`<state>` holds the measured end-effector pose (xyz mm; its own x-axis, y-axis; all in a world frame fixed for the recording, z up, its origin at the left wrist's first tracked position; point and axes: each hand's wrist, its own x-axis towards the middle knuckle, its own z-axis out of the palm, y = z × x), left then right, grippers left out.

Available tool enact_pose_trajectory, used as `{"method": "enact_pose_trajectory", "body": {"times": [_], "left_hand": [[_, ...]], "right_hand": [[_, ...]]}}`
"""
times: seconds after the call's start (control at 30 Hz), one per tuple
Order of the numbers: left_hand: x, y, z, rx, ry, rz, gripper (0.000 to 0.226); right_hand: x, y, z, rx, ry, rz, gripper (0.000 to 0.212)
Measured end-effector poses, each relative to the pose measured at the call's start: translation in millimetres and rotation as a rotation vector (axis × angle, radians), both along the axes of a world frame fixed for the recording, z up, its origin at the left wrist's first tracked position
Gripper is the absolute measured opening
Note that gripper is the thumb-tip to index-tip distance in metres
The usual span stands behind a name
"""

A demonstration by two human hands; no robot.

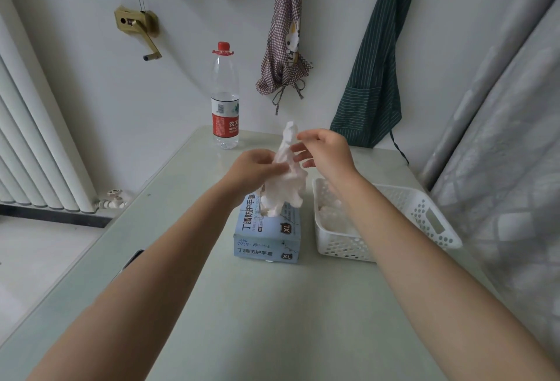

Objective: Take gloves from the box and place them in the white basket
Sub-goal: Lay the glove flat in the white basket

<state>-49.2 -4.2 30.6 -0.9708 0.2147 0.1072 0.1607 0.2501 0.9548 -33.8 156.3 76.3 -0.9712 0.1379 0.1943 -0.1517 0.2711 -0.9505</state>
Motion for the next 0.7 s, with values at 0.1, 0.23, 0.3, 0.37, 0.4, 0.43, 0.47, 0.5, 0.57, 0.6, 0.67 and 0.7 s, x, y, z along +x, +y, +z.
{"method": "enact_pose_trajectory", "body": {"times": [0.1,0.23,0.3,0.37,0.4,0.43,0.47,0.5,0.57,0.6,0.67,0.7], "left_hand": [[-1,-3,2,0.369,-0.19,0.024,0.015],[-3,-9,2,0.712,-0.32,-0.067,0.025],[-2,-10,2,0.837,-0.356,-0.077,0.034],[1,-9,2,0.902,-0.378,-0.043,0.029],[2,-8,2,0.924,-0.388,-0.017,0.026],[3,-8,2,0.95,-0.397,-0.005,0.026],[4,-8,2,0.958,-0.408,0.017,0.026],[4,-8,2,0.972,-0.421,0.029,0.027],[5,-8,2,0.972,-0.461,0.065,0.029],[6,-8,3,0.962,-0.483,0.087,0.033],[8,-7,4,0.945,-0.505,0.106,0.038],[9,-6,4,0.954,-0.513,0.105,0.038]], "right_hand": [[3,6,-3,0.048,-0.048,0.039,0.027],[14,8,-9,0.069,-0.251,0.278,0.047],[18,9,-13,0.034,-0.389,0.382,0.048],[20,11,-18,0.022,-0.473,0.456,0.053],[21,11,-19,0.039,-0.476,0.474,0.055],[20,12,-21,0.057,-0.461,0.482,0.06],[20,13,-21,0.071,-0.441,0.484,0.064],[20,13,-21,0.088,-0.422,0.481,0.069],[22,13,-19,0.173,-0.38,0.465,0.074],[22,13,-18,0.231,-0.356,0.445,0.073],[24,9,-17,0.277,-0.287,0.355,0.058],[24,7,-17,0.25,-0.237,0.265,0.044]]}}
